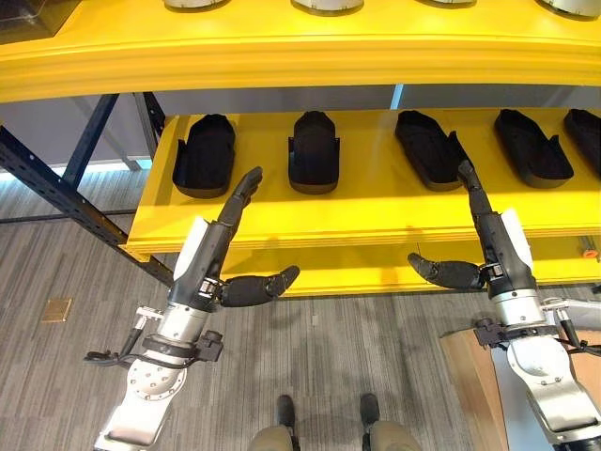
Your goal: Move parts from the plastic box to the shelf.
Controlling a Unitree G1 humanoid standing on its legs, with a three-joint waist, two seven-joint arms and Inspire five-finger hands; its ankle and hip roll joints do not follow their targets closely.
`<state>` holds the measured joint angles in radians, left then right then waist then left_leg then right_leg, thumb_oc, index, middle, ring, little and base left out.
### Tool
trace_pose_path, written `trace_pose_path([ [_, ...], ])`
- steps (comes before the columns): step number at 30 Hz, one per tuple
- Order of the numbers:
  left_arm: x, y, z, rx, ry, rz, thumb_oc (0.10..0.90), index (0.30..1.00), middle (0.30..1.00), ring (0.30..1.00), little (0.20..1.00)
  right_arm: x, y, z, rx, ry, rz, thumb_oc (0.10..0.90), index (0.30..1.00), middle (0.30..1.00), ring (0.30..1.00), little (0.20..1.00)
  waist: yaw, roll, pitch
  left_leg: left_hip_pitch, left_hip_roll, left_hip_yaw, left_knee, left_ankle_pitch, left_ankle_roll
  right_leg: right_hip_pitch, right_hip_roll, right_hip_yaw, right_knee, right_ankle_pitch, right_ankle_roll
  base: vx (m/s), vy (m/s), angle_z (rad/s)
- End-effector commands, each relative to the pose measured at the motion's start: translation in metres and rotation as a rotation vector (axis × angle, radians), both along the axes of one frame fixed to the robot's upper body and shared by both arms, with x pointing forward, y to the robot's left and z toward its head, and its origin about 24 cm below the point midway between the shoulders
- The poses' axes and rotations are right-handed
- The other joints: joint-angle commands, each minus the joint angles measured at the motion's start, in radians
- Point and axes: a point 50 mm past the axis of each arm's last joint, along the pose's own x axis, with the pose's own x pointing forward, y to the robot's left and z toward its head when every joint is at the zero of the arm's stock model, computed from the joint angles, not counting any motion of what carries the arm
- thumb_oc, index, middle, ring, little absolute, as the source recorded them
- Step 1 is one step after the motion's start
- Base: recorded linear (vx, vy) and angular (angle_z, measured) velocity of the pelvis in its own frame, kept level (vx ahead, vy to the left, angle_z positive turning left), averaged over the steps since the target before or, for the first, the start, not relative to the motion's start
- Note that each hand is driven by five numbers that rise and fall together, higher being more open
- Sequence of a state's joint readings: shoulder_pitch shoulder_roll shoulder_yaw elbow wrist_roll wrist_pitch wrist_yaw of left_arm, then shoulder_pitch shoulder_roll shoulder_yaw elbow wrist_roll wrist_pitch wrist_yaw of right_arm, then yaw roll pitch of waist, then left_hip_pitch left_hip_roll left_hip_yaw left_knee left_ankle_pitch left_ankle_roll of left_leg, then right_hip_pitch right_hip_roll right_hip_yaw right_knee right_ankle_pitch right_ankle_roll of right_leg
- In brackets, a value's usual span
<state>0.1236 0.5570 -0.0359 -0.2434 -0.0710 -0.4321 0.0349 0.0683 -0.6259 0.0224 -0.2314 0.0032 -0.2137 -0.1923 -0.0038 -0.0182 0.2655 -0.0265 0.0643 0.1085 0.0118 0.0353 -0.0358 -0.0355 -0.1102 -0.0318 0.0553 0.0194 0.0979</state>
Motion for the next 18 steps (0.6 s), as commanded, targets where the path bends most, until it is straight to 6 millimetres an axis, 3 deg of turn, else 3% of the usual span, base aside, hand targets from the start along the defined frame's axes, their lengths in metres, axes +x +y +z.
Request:
trace_pose_path([
  [1,-0.005,-0.006,0.037,-0.024,-0.217,-0.107,0.900,1.000,1.000,1.000,1.000,0.004,0.008,0.049,0.016,-0.262,0.065,0.900,1.000,1.000,1.000,1.000,0.019,-0.053,-0.069,-0.065,-0.080,-0.024,0.021,-0.056,0.083,-0.025,0.078,-0.087,0.283,-0.095,-0.016,0.32,0.322,-0.11],
  [5,-0.005,-0.007,0.036,-0.011,-0.208,-0.135,0.900,1.000,1.000,1.000,1.000,0.006,0.011,0.045,0.016,-0.258,0.064,0.900,1.000,1.000,1.000,1.000,0.019,-0.044,-0.052,-0.049,-0.064,-0.013,0.023,-0.072,0.106,-0.122,0.070,-0.089,0.527,-0.054,0.012,0.05,0.076,-0.25],
  [6,-0.005,-0.009,0.038,0.006,-0.206,-0.150,0.900,1.000,1.000,1.000,1.000,0.005,0.011,0.043,0.019,-0.250,0.063,0.900,1.000,1.000,1.000,1.000,0.015,-0.050,-0.050,-0.041,-0.062,-0.004,0.026,-0.079,0.106,-0.130,0.051,-0.085,0.519,-0.042,0.015,0.10,-0.010,-0.46],
  [9,-0.004,-0.010,0.040,0.022,-0.205,-0.172,0.900,1.000,1.000,1.000,1.000,0.005,0.010,0.041,0.010,-0.245,0.063,0.900,1.000,1.000,1.000,1.000,0.012,-0.056,-0.049,-0.024,-0.050,0.006,0.024,-0.086,0.101,-0.117,0.000,-0.092,0.416,-0.002,0.016,0.08,-0.115,-0.32],
  [12,-0.001,-0.011,0.043,0.054,-0.198,-0.194,0.900,1.000,1.000,1.000,1.000,0.007,0.006,0.044,0.013,-0.244,0.056,0.900,1.000,1.000,1.000,1.000,0.003,-0.067,-0.054,-0.001,-0.031,0.011,0.019,-0.095,0.085,-0.090,-0.077,-0.072,0.159,0.067,0.039,0.11,-0.254,0.02],
  [14,0.001,-0.014,0.042,0.086,-0.182,-0.217,0.900,1.000,1.000,1.000,1.000,0.013,0.005,0.046,0.043,-0.230,0.047,0.900,1.000,1.000,1.000,1.000,0.004,-0.081,-0.058,0.029,-0.002,0.014,0.024,-0.123,0.071,-0.089,-0.153,-0.055,-0.040,0.202,0.091,0.18,-0.445,0.01],
  [15,0.000,-0.014,0.042,0.096,-0.180,-0.214,0.900,1.000,1.000,1.000,1.000,0.016,0.005,0.047,0.046,-0.229,0.045,0.900,1.000,1.000,1.000,1.000,0.007,-0.087,-0.055,0.041,0.016,0.021,0.032,-0.137,0.066,-0.104,-0.174,-0.064,-0.097,0.230,0.106,0.15,-0.426,-0.10],
  [18,-0.003,-0.016,0.041,0.107,-0.182,-0.213,0.900,1.000,1.000,1.000,1.000,0.018,0.007,0.048,0.056,-0.222,0.054,0.900,1.000,1.000,1.000,1.000,0.017,-0.102,-0.045,0.057,0.041,0.034,0.069,-0.171,0.059,-0.139,-0.194,-0.091,-0.143,0.243,0.121,0.10,-0.349,-0.07],
])
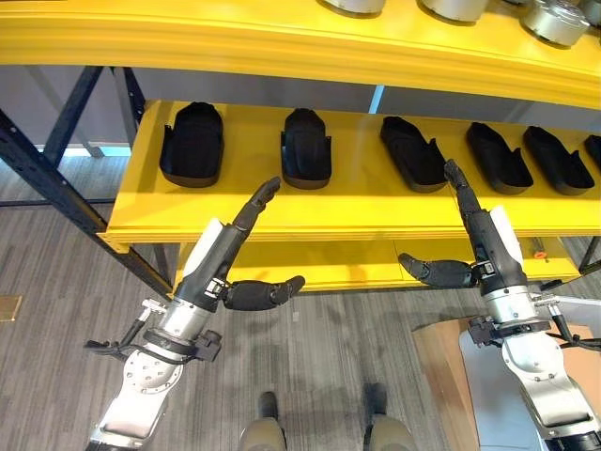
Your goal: Move parts from the plastic box to the shelf.
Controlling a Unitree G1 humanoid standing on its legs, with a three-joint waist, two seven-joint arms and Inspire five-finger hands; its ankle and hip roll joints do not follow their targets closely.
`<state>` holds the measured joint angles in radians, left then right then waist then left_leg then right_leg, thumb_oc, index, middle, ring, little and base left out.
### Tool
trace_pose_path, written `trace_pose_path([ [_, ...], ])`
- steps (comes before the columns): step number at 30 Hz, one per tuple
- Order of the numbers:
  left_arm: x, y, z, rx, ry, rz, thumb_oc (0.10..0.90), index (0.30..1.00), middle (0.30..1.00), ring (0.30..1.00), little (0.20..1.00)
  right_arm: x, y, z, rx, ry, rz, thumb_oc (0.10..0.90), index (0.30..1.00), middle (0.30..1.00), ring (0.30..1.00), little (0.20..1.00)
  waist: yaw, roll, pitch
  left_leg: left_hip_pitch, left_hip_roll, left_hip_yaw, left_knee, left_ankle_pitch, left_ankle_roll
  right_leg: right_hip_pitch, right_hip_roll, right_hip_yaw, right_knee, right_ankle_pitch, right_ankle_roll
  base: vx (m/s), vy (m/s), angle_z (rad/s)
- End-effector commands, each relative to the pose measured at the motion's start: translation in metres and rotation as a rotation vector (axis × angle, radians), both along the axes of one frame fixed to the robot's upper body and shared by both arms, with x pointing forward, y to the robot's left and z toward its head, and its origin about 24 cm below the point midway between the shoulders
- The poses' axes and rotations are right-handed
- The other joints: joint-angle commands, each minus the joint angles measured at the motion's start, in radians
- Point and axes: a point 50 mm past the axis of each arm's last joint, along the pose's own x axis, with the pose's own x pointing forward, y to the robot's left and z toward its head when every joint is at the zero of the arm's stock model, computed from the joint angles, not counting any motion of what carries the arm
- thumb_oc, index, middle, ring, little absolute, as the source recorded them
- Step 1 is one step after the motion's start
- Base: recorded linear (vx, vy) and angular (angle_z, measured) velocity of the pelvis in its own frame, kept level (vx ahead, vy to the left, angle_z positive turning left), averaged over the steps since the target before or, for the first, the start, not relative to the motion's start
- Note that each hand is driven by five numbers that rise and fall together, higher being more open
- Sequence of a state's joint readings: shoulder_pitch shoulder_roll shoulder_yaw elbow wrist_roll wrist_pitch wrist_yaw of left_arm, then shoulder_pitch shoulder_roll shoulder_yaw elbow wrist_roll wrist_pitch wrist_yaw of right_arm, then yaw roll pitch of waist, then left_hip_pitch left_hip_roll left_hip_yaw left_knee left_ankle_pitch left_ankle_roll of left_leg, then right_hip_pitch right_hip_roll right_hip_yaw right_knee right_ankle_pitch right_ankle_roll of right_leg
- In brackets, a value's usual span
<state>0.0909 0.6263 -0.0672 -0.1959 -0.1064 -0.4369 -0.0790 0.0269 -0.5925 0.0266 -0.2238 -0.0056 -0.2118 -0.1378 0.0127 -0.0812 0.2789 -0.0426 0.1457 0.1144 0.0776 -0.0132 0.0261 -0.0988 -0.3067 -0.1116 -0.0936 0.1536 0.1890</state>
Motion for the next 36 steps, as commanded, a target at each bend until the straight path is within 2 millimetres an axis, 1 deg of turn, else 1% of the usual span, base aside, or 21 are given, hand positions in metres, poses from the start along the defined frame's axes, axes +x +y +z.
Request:
trace_pose_path([
  [1,-0.010,-0.017,0.044,-0.002,-0.249,-0.120,0.900,1.000,1.000,1.000,1.000,0.012,-0.002,0.045,0.055,-0.215,0.007,0.900,1.000,1.000,1.000,1.000,0.002,-0.046,-0.058,0.069,-0.039,0.027,0.020,-0.135,-0.002,-0.070,0.005,-0.009,0.006,0.096,0.031,0.11,-0.399,0.09],
  [2,-0.010,-0.017,0.044,-0.007,-0.249,-0.123,0.900,1.000,1.000,1.000,1.000,0.011,-0.003,0.045,0.059,-0.209,0.011,0.900,1.000,1.000,1.000,1.000,0.001,-0.053,-0.060,0.064,-0.038,0.024,0.036,-0.145,-0.001,-0.058,0.008,-0.005,0.006,0.085,0.034,0.10,-0.288,0.19],
  [4,-0.009,-0.018,0.043,0.000,-0.243,-0.130,0.900,1.000,1.000,1.000,1.000,0.007,-0.007,0.041,0.063,-0.189,0.014,0.900,1.000,1.000,1.000,1.000,-0.005,-0.068,-0.059,0.045,-0.028,0.012,0.094,-0.178,-0.007,-0.029,0.002,-0.004,0.006,0.101,0.036,0.15,-0.394,0.29],
  [5,-0.009,-0.016,0.041,0.023,-0.238,-0.119,0.900,1.000,1.000,1.000,1.000,0.005,-0.006,0.037,0.050,-0.166,0.025,0.900,1.000,1.000,1.000,1.000,-0.010,-0.075,-0.051,0.049,-0.010,0.012,0.109,-0.181,-0.018,-0.008,0.005,-0.012,0.021,0.109,0.034,0.19,-0.470,0.14],
  [6,-0.010,-0.013,0.040,0.015,-0.228,-0.114,0.900,1.000,1.000,1.000,1.000,0.004,-0.006,0.036,0.049,-0.155,0.030,0.900,1.000,1.000,1.000,1.000,-0.011,-0.078,-0.051,0.052,0.000,0.005,0.105,-0.173,-0.027,0.003,0.015,-0.003,0.034,0.101,0.031,0.15,-0.357,-0.07],
  [8,-0.011,-0.011,0.039,0.000,-0.217,-0.112,0.900,1.000,1.000,1.000,1.000,0.003,-0.006,0.034,0.042,-0.142,0.030,0.900,1.000,1.000,1.000,1.000,-0.013,-0.079,-0.054,0.056,0.008,-0.004,0.096,-0.165,-0.035,0.014,0.024,0.010,0.045,0.094,0.031,0.15,-0.221,-0.12],
  [9,-0.018,-0.011,0.035,-0.012,-0.194,-0.123,0.900,1.000,1.000,1.000,1.000,0.001,-0.009,0.030,0.018,-0.119,0.024,0.900,1.000,1.000,1.000,1.000,-0.016,-0.068,-0.062,0.085,0.024,-0.014,0.050,-0.134,-0.054,0.044,0.045,0.026,0.058,0.063,0.030,0.21,-0.251,-0.17],
  [12,-0.023,-0.009,0.033,-0.035,-0.183,-0.113,0.900,1.000,1.000,1.000,1.000,0.003,-0.011,0.036,-0.023,-0.121,0.029,0.900,1.000,1.000,1.000,1.000,-0.023,-0.046,-0.069,0.118,0.048,0.003,-0.009,-0.091,-0.075,0.063,0.062,0.017,0.074,0.007,0.024,0.15,-0.131,0.06],
  [14,-0.023,-0.009,0.032,-0.038,-0.181,-0.108,0.900,1.000,1.000,1.000,1.000,0.004,-0.012,0.038,-0.031,-0.124,0.034,0.900,1.000,1.000,1.000,1.000,-0.026,-0.040,-0.069,0.123,0.053,0.006,-0.019,-0.083,-0.080,0.064,0.065,0.016,0.082,-0.006,0.022,0.08,-0.045,0.05],
  [15,-0.023,-0.009,0.032,-0.039,-0.185,-0.098,0.900,1.000,1.000,1.000,1.000,0.003,-0.011,0.042,-0.058,-0.131,0.044,0.900,1.000,1.000,1.000,1.000,-0.031,-0.029,-0.067,0.125,0.060,0.007,-0.025,-0.071,-0.083,0.059,0.072,0.019,0.110,-0.031,0.017,0.09,-0.040,0.05],
  [17,-0.022,-0.007,0.030,-0.054,-0.174,-0.082,0.900,1.000,1.000,1.000,1.000,0.005,-0.012,0.046,-0.074,-0.132,0.050,0.900,1.000,1.000,1.000,1.000,-0.042,-0.017,-0.062,0.129,0.072,0.014,-0.030,-0.057,-0.089,0.047,0.082,0.030,0.139,-0.056,0.006,0.10,-0.066,0.06],
  [19,-0.022,-0.008,0.030,-0.057,-0.171,-0.093,0.900,1.000,1.000,1.000,1.000,0.008,-0.012,0.049,-0.104,-0.146,0.052,0.900,1.000,1.000,1.000,1.000,-0.046,-0.007,-0.062,0.133,0.084,0.022,-0.043,-0.043,-0.097,0.037,0.088,0.030,0.153,-0.069,-0.001,0.09,-0.067,0.05],
  [24,-0.020,-0.010,0.027,-0.069,-0.148,-0.111,0.900,1.000,1.000,1.000,1.000,0.011,-0.005,0.060,-0.204,-0.211,0.067,0.900,1.000,1.000,1.000,1.000,-0.049,0.010,-0.058,0.133,0.102,0.032,-0.065,-0.022,-0.113,0.020,0.091,0.037,0.160,-0.076,-0.008,0.05,-0.041,-0.07],
  [27,-0.016,-0.017,0.029,-0.054,-0.146,-0.162,0.900,1.000,1.000,1.000,1.000,0.023,-0.002,0.078,-0.223,-0.261,0.051,0.900,1.000,1.000,1.000,1.000,-0.042,0.023,-0.053,0.112,0.110,0.029,-0.066,-0.014,-0.122,0.000,0.090,0.038,0.169,-0.083,-0.012,0.01,-0.071,-0.08],
  [29,-0.015,-0.021,0.031,-0.046,-0.150,-0.196,0.900,1.000,1.000,1.000,1.000,0.027,0.000,0.088,-0.216,-0.298,0.040,0.900,1.000,1.000,1.000,1.000,-0.045,0.032,-0.048,0.095,0.110,0.025,-0.056,-0.015,-0.123,-0.019,0.091,0.047,0.184,-0.089,-0.013,-0.03,-0.116,-0.01],
  [30,-0.014,-0.022,0.031,-0.045,-0.154,-0.200,0.900,1.000,1.000,1.000,1.000,0.028,0.000,0.089,-0.211,-0.304,0.041,0.900,1.000,1.000,1.000,1.000,-0.046,0.034,-0.045,0.091,0.109,0.023,-0.053,-0.017,-0.123,-0.024,0.091,0.049,0.190,-0.091,-0.014,-0.09,-0.173,-0.01],
  [31,-0.012,-0.024,0.036,-0.047,-0.175,-0.209,0.900,1.000,1.000,1.000,1.000,0.027,0.002,0.092,-0.212,-0.324,0.048,0.900,1.000,1.000,1.000,1.000,-0.052,0.041,-0.038,0.075,0.107,0.014,-0.034,-0.024,-0.122,-0.046,0.093,0.063,0.221,-0.105,-0.018,-0.08,-0.171,-0.02],
  [33,-0.011,-0.026,0.038,-0.041,-0.190,-0.209,0.900,1.000,1.000,1.000,1.000,0.027,0.005,0.093,-0.227,-0.333,0.058,0.900,1.000,1.000,1.000,1.000,-0.056,0.047,-0.033,0.066,0.109,0.003,-0.017,-0.029,-0.121,-0.060,0.095,0.073,0.252,-0.118,-0.022,-0.03,-0.228,-0.01],
  [34,-0.009,-0.027,0.040,-0.045,-0.205,-0.195,0.900,1.000,1.000,1.000,1.000,0.027,0.008,0.092,-0.234,-0.321,0.083,0.900,1.000,1.000,1.000,1.000,-0.062,0.053,-0.033,0.067,0.116,-0.006,0.002,-0.035,-0.122,-0.067,0.102,0.078,0.290,-0.144,-0.034,0.01,-0.246,0.00],
  [35,-0.009,-0.026,0.040,-0.047,-0.207,-0.189,0.900,1.000,1.000,1.000,1.000,0.027,0.008,0.092,-0.235,-0.318,0.091,0.900,1.000,1.000,1.000,1.000,-0.063,0.055,-0.033,0.068,0.121,-0.007,0.006,-0.037,-0.124,-0.069,0.104,0.078,0.304,-0.154,-0.039,0.05,-0.376,0.03],
  [36,-0.008,-0.025,0.041,-0.048,-0.212,-0.169,0.900,1.000,1.000,1.000,1.000,0.025,0.009,0.090,-0.246,-0.302,0.111,0.900,1.000,1.000,1.000,1.000,-0.068,0.057,-0.037,0.073,0.134,-0.010,0.026,-0.043,-0.125,-0.072,0.112,0.079,0.339,-0.180,-0.054,0.07,-0.295,0.06],
])
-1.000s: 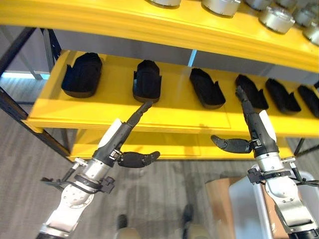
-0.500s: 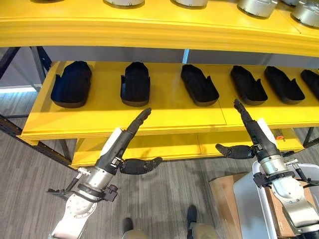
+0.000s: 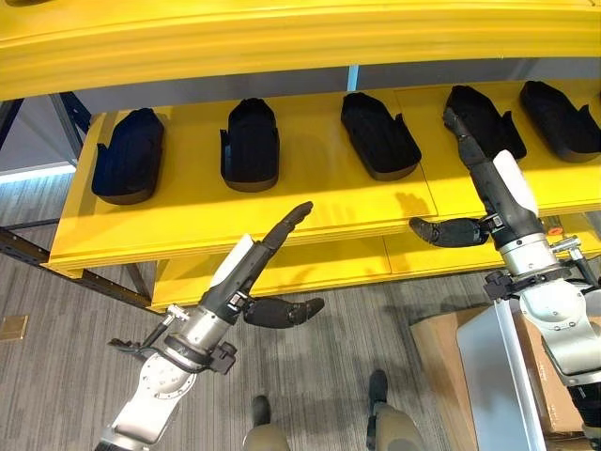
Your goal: Move parts from the plastic box to the shelf.
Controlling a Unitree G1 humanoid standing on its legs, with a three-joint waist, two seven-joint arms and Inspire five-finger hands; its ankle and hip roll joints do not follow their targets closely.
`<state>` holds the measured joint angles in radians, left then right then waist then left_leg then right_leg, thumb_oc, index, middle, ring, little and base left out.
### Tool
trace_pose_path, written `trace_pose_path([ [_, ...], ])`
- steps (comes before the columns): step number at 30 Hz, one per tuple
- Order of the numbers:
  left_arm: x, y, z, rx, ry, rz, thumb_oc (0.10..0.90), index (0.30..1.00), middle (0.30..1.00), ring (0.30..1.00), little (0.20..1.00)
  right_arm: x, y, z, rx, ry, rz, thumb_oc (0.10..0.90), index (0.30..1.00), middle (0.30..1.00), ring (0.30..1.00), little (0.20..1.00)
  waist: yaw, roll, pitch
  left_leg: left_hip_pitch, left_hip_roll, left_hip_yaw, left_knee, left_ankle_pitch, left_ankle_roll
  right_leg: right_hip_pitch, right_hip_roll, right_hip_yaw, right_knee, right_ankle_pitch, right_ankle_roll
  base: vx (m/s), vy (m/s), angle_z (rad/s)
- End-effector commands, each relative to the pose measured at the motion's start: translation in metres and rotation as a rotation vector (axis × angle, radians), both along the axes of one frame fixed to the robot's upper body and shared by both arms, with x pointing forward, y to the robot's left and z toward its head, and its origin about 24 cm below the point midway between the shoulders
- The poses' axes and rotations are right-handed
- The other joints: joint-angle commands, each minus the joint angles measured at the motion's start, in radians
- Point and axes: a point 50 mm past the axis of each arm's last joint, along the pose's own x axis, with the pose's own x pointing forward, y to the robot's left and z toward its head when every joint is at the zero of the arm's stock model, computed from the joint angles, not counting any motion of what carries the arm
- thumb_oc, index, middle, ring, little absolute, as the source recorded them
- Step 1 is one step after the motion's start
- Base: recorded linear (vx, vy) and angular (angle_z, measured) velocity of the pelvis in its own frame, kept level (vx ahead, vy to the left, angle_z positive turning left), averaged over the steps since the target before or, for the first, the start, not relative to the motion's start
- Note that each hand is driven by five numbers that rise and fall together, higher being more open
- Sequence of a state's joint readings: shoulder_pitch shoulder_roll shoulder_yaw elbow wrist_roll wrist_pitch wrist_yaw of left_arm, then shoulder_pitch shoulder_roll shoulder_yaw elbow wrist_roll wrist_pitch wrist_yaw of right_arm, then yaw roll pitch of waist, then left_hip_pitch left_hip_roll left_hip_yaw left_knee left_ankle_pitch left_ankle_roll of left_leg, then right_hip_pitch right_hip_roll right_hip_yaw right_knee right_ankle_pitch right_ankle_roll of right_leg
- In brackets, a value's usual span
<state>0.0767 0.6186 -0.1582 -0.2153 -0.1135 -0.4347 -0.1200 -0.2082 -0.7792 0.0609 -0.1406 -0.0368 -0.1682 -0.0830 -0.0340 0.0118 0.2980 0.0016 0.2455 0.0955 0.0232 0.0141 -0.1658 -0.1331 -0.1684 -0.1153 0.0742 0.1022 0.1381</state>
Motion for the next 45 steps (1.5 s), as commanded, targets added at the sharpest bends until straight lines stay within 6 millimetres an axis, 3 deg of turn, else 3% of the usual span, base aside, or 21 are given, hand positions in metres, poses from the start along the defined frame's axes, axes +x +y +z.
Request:
trace_pose_path([
  [1,-0.005,-0.001,0.048,-0.059,-0.249,-0.038,0.900,1.000,1.000,1.000,1.000,-0.009,0.017,0.039,-0.005,-0.194,0.120,0.900,1.000,1.000,1.000,1.000,-0.024,-0.036,-0.058,0.032,0.040,0.009,0.091,-0.072,0.068,-0.036,-0.023,0.082,0.183,-0.139,-0.011,0.11,-0.399,0.13],
  [3,-0.006,0.003,0.047,-0.066,-0.245,-0.012,0.900,1.000,1.000,1.000,1.000,-0.012,0.015,0.033,0.030,-0.149,0.146,0.900,1.000,1.000,1.000,1.000,-0.029,-0.040,-0.061,0.022,0.067,0.016,0.174,-0.042,0.059,-0.014,-0.005,0.070,0.197,-0.163,-0.048,0.11,-0.397,0.08],
  [5,-0.003,0.001,0.045,-0.079,-0.233,-0.030,0.900,1.000,1.000,1.000,1.000,-0.013,0.015,0.027,0.055,-0.127,0.133,0.900,1.000,1.000,1.000,1.000,-0.036,-0.042,-0.061,-0.027,0.104,0.048,0.306,0.047,0.047,0.016,0.019,0.030,0.180,-0.174,-0.091,0.08,-0.384,0.25],
  [7,-0.002,0.000,0.044,-0.073,-0.236,-0.033,0.900,1.000,1.000,1.000,1.000,-0.013,0.015,0.023,0.072,-0.114,0.138,0.900,1.000,1.000,1.000,1.000,-0.037,-0.044,-0.061,-0.053,0.077,0.029,0.353,0.034,0.057,0.029,0.030,0.029,0.163,-0.169,-0.100,0.09,-0.225,0.45],
  [8,-0.001,0.000,0.042,-0.065,-0.238,-0.018,0.900,1.000,1.000,1.000,1.000,-0.014,0.019,0.016,0.096,-0.101,0.168,0.900,1.000,1.000,1.000,1.000,-0.022,-0.039,-0.054,-0.092,-0.079,-0.035,0.364,-0.062,0.117,0.048,0.065,0.065,0.134,-0.156,-0.095,0.11,-0.131,0.35],
  [9,-0.001,0.000,0.043,-0.062,-0.239,-0.015,0.900,1.000,1.000,1.000,1.000,-0.014,0.020,0.015,0.105,-0.099,0.173,0.900,1.000,1.000,1.000,1.000,-0.019,-0.040,-0.055,-0.096,-0.103,-0.039,0.353,-0.065,0.125,0.046,0.070,0.071,0.127,-0.149,-0.094,0.21,-0.177,0.27],
  [10,-0.002,0.002,0.043,-0.041,-0.243,0.001,0.900,1.000,1.000,1.000,1.000,-0.014,0.026,0.008,0.134,-0.079,0.196,0.900,1.000,1.000,1.000,1.000,-0.004,-0.035,-0.057,-0.102,-0.183,-0.054,0.277,-0.073,0.148,0.062,0.104,0.087,0.103,-0.138,-0.092,0.15,-0.089,-0.15],
  [11,-0.003,0.002,0.043,-0.032,-0.244,0.006,0.900,1.000,1.000,1.000,1.000,-0.015,0.028,0.006,0.140,-0.080,0.200,0.900,1.000,1.000,1.000,1.000,0.002,-0.036,-0.056,-0.102,-0.200,-0.055,0.245,-0.068,0.151,0.071,0.113,0.091,0.093,-0.136,-0.091,0.18,-0.087,-0.26],
  [12,-0.003,0.003,0.043,-0.031,-0.246,0.013,0.900,1.000,1.000,1.000,1.000,-0.017,0.031,0.004,0.146,-0.082,0.207,0.900,1.000,1.000,1.000,1.000,0.006,-0.034,-0.055,-0.121,-0.207,-0.056,0.204,-0.049,0.145,0.082,0.126,0.093,0.083,-0.137,-0.093,0.18,-0.026,-0.50],
  [14,-0.003,0.006,0.040,-0.038,-0.244,0.043,0.900,1.000,1.000,1.000,1.000,-0.024,0.036,-0.004,0.164,-0.064,0.218,0.900,1.000,1.000,1.000,1.000,0.013,-0.031,-0.058,-0.169,-0.197,-0.062,0.068,0.042,0.119,0.125,0.151,0.100,0.052,-0.155,-0.105,0.23,0.020,-0.59],
  [15,-0.004,0.008,0.037,-0.035,-0.247,0.057,0.900,1.000,1.000,1.000,1.000,-0.025,0.038,-0.007,0.179,-0.055,0.225,0.900,1.000,1.000,1.000,1.000,0.020,-0.027,-0.056,-0.190,-0.174,-0.095,0.014,0.095,0.102,0.140,0.163,0.109,0.050,-0.171,-0.113,0.20,0.031,-0.46],
  [18,-0.005,0.011,0.033,-0.045,-0.250,0.069,0.900,1.000,1.000,1.000,1.000,-0.026,0.039,-0.012,0.194,-0.034,0.243,0.900,1.000,1.000,1.000,1.000,0.026,-0.022,-0.045,-0.220,-0.126,-0.142,-0.050,0.152,0.082,0.163,0.176,0.125,0.066,-0.209,-0.127,0.21,0.060,-0.45],
  [21,-0.004,0.014,0.032,-0.043,-0.256,0.072,0.900,1.000,1.000,1.000,1.000,-0.026,0.041,-0.016,0.196,-0.022,0.264,0.900,1.000,1.000,1.000,1.000,0.028,-0.017,-0.040,-0.216,-0.114,-0.151,-0.047,0.141,0.079,0.168,0.170,0.136,0.092,-0.241,-0.125,0.20,0.105,-0.23],
  [23,-0.002,0.015,0.032,-0.038,-0.249,0.066,0.900,1.000,1.000,1.000,1.000,-0.027,0.039,-0.018,0.213,-0.002,0.261,0.900,1.000,1.000,1.000,1.000,0.023,-0.017,-0.044,-0.195,-0.114,-0.124,-0.025,0.119,0.081,0.168,0.155,0.116,0.103,-0.251,-0.117,0.24,0.122,-0.42],
  [31,0.002,0.010,0.036,-0.012,-0.252,0.054,0.900,1.000,1.000,1.000,1.000,-0.028,0.044,-0.024,0.226,0.014,0.242,0.900,1.000,1.000,1.000,1.000,0.038,-0.040,-0.067,-0.148,-0.177,-0.090,-0.001,0.032,0.117,0.163,0.090,0.084,0.056,-0.204,-0.069,0.17,0.092,-0.16],
  [38,0.001,0.014,0.038,0.002,-0.255,0.063,0.900,1.000,1.000,1.000,1.000,-0.028,0.046,-0.016,0.193,-0.033,0.255,0.900,1.000,1.000,1.000,1.000,0.063,-0.053,-0.078,-0.155,-0.207,-0.067,0.041,-0.010,0.151,0.158,0.062,0.066,0.070,-0.206,-0.054,0.12,0.102,-0.02],
  [42,0.000,0.014,0.038,0.004,-0.219,0.006,0.900,1.000,1.000,1.000,1.000,-0.023,0.043,-0.003,0.166,-0.088,0.239,0.900,1.000,1.000,1.000,1.000,0.089,-0.069,-0.090,-0.155,-0.247,-0.067,0.092,-0.049,0.204,0.159,0.048,0.054,0.196,-0.209,-0.041,0.15,0.204,0.02],
  [43,0.001,0.013,0.038,-0.004,-0.205,-0.014,0.900,1.000,1.000,1.000,1.000,-0.021,0.042,-0.002,0.166,-0.092,0.238,0.900,1.000,1.000,1.000,1.000,0.099,-0.077,-0.093,-0.145,-0.268,-0.069,0.098,-0.070,0.233,0.138,0.028,0.052,0.357,-0.138,-0.030,0.11,0.224,-0.13],
  [44,0.001,0.012,0.038,-0.005,-0.202,-0.028,0.900,1.000,1.000,1.000,1.000,-0.020,0.042,-0.003,0.164,-0.092,0.238,0.900,1.000,1.000,1.000,1.000,0.103,-0.068,-0.093,-0.138,-0.266,-0.077,0.098,-0.075,0.247,0.108,0.030,0.050,0.465,-0.089,-0.030,0.08,0.188,-0.22],
  [45,0.000,0.011,0.038,-0.004,-0.202,-0.032,0.900,1.000,1.000,1.000,1.000,-0.020,0.043,-0.003,0.159,-0.093,0.238,0.900,1.000,1.000,1.000,1.000,0.104,-0.068,-0.091,-0.137,-0.268,-0.077,0.100,-0.079,0.251,0.093,0.028,0.054,0.496,-0.084,-0.029,0.06,0.128,-0.29],
])
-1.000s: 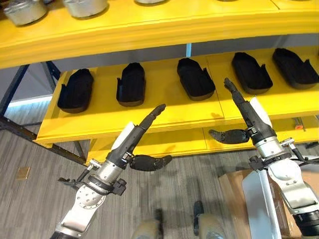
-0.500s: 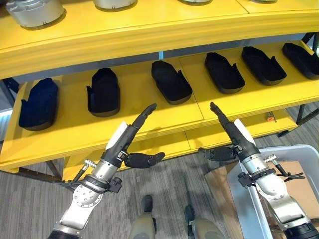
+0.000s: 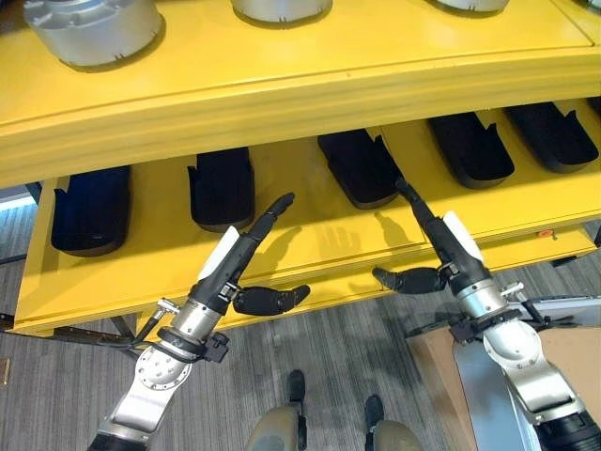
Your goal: Move parts from the plastic box to the shelf.
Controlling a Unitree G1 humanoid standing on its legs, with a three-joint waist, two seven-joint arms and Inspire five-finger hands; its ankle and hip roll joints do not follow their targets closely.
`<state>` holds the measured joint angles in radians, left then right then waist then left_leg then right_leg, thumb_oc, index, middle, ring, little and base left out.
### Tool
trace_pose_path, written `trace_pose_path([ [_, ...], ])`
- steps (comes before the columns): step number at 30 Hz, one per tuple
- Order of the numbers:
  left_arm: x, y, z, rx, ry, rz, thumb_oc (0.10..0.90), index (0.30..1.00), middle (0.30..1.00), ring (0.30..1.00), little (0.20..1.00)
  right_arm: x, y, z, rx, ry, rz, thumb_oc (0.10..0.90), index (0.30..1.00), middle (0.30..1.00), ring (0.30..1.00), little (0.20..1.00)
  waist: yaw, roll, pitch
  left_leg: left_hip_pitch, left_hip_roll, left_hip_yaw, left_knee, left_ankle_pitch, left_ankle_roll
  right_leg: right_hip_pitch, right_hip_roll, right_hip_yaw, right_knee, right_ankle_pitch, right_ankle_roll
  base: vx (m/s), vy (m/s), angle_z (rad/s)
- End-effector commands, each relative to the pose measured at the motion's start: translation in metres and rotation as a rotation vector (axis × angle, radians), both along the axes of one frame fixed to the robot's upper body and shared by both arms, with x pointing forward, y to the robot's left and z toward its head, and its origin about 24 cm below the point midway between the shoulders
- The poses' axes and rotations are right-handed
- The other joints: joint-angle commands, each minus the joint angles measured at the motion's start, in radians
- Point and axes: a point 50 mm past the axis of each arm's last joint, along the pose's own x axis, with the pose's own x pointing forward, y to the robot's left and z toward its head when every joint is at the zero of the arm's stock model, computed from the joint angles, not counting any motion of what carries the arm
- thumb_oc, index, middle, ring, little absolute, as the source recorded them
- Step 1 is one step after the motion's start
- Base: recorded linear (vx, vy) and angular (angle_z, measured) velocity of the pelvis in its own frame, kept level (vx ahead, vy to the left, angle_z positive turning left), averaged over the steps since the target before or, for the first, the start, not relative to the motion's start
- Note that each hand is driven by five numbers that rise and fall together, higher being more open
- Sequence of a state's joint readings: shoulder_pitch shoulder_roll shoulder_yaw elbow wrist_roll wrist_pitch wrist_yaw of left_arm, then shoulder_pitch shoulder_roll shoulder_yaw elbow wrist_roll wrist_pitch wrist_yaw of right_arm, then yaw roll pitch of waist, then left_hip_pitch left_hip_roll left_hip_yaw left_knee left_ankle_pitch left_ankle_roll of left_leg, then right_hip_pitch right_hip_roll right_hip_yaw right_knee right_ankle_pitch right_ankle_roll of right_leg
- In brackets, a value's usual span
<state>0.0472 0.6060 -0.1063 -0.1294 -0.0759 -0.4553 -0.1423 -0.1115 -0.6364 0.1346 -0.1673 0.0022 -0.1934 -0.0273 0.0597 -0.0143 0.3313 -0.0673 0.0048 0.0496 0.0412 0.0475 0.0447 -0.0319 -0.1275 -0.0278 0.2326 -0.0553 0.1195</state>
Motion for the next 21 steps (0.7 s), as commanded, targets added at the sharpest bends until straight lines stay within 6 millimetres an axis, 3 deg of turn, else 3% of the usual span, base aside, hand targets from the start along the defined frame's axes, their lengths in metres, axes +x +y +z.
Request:
trace_pose_path([
  [1,-0.010,-0.005,0.041,-0.040,-0.199,-0.100,0.900,1.000,1.000,1.000,1.000,-0.006,0.014,0.039,0.036,-0.249,0.092,0.900,1.000,1.000,1.000,1.000,0.011,-0.033,-0.116,-0.052,-0.026,-0.036,0.088,-0.124,0.050,-0.061,-0.011,-0.023,0.456,0.100,-0.009,0.06,0.078,-0.24],
  [3,-0.010,-0.004,0.041,-0.045,-0.192,-0.078,0.900,1.000,1.000,1.000,1.000,-0.003,0.018,0.039,0.044,-0.239,0.115,0.900,1.000,1.000,1.000,1.000,0.013,-0.032,-0.100,-0.028,-0.032,-0.031,0.096,-0.141,0.056,-0.145,-0.026,-0.025,0.474,0.121,-0.012,0.14,-0.021,-0.11],
  [5,-0.010,-0.001,0.043,-0.041,-0.190,-0.059,0.900,1.000,1.000,1.000,1.000,-0.002,0.021,0.040,0.043,-0.232,0.134,0.900,1.000,1.000,1.000,1.000,0.013,-0.033,-0.094,-0.006,-0.027,-0.038,0.085,-0.144,0.049,-0.150,-0.043,-0.037,0.311,0.097,-0.019,0.20,-0.289,-0.12],
  [6,-0.008,-0.001,0.045,-0.039,-0.194,-0.064,0.900,1.000,1.000,1.000,1.000,-0.002,0.020,0.043,0.052,-0.233,0.128,0.900,1.000,1.000,1.000,1.000,0.003,-0.045,-0.087,0.009,-0.025,-0.066,0.078,-0.150,0.037,-0.158,-0.051,-0.001,0.055,0.115,-0.013,0.17,-0.396,-0.11],
  [7,-0.007,-0.001,0.046,-0.040,-0.194,-0.072,0.900,1.000,1.000,1.000,1.000,-0.002,0.020,0.044,0.055,-0.235,0.123,0.900,1.000,1.000,1.000,1.000,-0.002,-0.047,-0.086,0.014,-0.024,-0.075,0.075,-0.156,0.037,-0.165,-0.053,0.017,-0.007,0.142,-0.002,0.22,-0.514,-0.01],
  [8,-0.008,-0.004,0.045,-0.032,-0.194,-0.090,0.900,1.000,1.000,1.000,1.000,-0.001,0.022,0.042,0.066,-0.234,0.110,0.900,1.000,1.000,1.000,1.000,-0.009,-0.053,-0.078,0.033,-0.012,-0.094,0.074,-0.177,0.034,-0.181,-0.056,0.050,-0.070,0.218,0.024,0.19,-0.356,0.12],
  [10,-0.009,-0.007,0.045,-0.020,-0.199,-0.103,0.900,1.000,1.000,1.000,1.000,0.001,0.023,0.042,0.074,-0.226,0.106,0.900,1.000,1.000,1.000,1.000,-0.011,-0.057,-0.079,0.044,0.000,-0.096,0.070,-0.185,0.032,-0.168,-0.056,0.062,-0.098,0.206,0.036,0.13,-0.261,0.38],
  [15,-0.009,-0.009,0.039,-0.008,-0.174,-0.113,0.900,1.000,1.000,1.000,1.000,0.000,0.016,0.037,0.067,-0.182,0.111,0.900,1.000,1.000,1.000,1.000,-0.006,-0.094,-0.091,0.050,0.043,-0.086,0.062,-0.181,-0.021,-0.075,-0.063,0.006,-0.168,0.191,0.045,0.11,-0.223,0.53],
  [21,-0.018,-0.008,0.031,-0.041,-0.118,-0.116,0.900,1.000,1.000,1.000,1.000,-0.008,0.012,0.037,0.019,-0.169,0.105,0.900,1.000,1.000,1.000,1.000,-0.015,-0.082,-0.100,0.094,0.082,-0.062,0.000,-0.140,-0.050,-0.011,-0.064,-0.022,-0.192,0.148,0.057,0.12,-0.047,-0.02],
])
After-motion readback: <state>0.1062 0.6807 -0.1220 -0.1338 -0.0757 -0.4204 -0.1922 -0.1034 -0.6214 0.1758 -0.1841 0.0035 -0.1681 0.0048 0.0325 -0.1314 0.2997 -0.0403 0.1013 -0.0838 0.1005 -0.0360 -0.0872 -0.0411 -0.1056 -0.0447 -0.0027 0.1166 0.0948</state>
